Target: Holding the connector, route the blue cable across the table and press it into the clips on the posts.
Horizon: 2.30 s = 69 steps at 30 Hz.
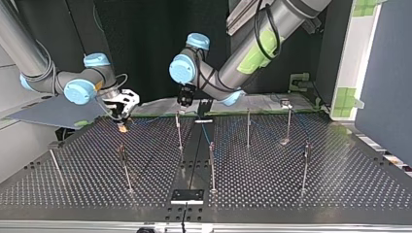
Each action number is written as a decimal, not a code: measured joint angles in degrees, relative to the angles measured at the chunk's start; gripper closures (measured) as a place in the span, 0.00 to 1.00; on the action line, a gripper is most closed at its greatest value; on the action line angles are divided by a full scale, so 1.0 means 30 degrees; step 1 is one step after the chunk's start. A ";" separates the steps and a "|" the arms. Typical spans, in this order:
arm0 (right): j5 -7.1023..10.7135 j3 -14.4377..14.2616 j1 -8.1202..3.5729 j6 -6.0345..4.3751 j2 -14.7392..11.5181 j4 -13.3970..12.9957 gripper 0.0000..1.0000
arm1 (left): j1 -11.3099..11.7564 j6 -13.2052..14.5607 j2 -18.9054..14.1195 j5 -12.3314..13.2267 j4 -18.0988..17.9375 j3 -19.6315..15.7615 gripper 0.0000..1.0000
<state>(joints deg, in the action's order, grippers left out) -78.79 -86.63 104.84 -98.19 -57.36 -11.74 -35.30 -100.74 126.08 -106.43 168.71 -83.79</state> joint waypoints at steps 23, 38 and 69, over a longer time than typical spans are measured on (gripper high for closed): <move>0.0236 0.0040 -0.0494 0.0000 0.0054 -0.0191 1.00 | -0.3185 -0.1046 0.1657 -0.3951 -0.1475 0.2268 0.00; 0.0747 0.0088 -0.0730 0.0000 0.0054 -0.0191 1.00 | -0.3239 -0.1464 0.4433 -0.5184 0.0470 0.5298 0.00; 0.1095 0.0088 -0.0803 -0.0102 0.0056 -0.0280 1.00 | -0.2667 -0.1547 0.7439 -0.6595 0.0850 1.1005 0.00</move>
<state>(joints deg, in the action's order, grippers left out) -75.51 -86.37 102.44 -98.50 -57.19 -12.58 -43.30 -105.38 148.40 -126.21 171.26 -50.77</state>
